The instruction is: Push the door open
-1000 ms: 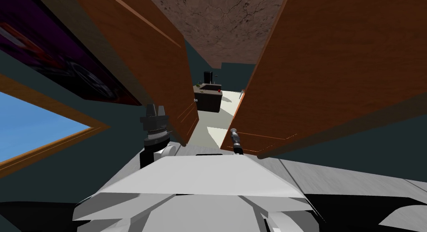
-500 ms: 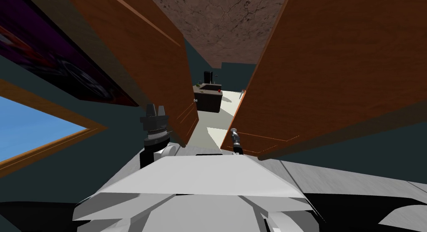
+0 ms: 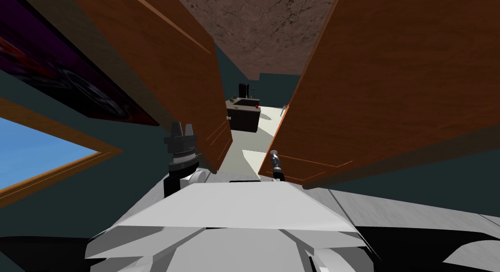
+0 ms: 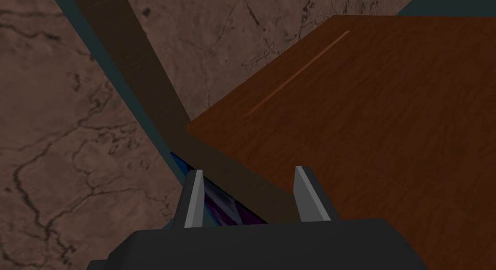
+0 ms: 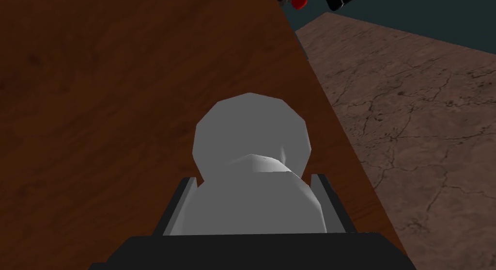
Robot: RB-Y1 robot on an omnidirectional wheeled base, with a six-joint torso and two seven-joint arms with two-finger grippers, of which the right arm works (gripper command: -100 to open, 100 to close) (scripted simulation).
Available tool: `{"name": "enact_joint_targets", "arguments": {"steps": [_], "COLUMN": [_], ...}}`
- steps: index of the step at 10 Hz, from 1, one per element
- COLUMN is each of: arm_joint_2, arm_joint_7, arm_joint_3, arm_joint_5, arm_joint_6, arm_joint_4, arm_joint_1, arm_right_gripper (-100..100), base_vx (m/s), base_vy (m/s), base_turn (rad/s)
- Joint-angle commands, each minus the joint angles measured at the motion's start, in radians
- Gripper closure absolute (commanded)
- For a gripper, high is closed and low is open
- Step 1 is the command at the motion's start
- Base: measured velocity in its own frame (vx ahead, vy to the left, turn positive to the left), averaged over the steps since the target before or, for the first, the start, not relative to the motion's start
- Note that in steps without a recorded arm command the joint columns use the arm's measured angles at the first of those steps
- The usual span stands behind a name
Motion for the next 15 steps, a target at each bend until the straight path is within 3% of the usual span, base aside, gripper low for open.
{"name": "enact_joint_targets", "arguments": {"steps": [1, 15], "arm_joint_2": [-0.005, 0.002], "arm_joint_7": [-0.050, -0.379], "arm_joint_3": [-0.009, -0.025], "arm_joint_5": [-0.014, -0.082], "arm_joint_6": [-0.004, -0.021], "arm_joint_4": [0.004, 0.035], "arm_joint_1": [-0.009, -0.039], "arm_right_gripper": [100, 100], "base_vx": [0.039, 0.040], "base_vy": [-0.006, -0.006], "base_turn": [-0.004, -0.004]}}
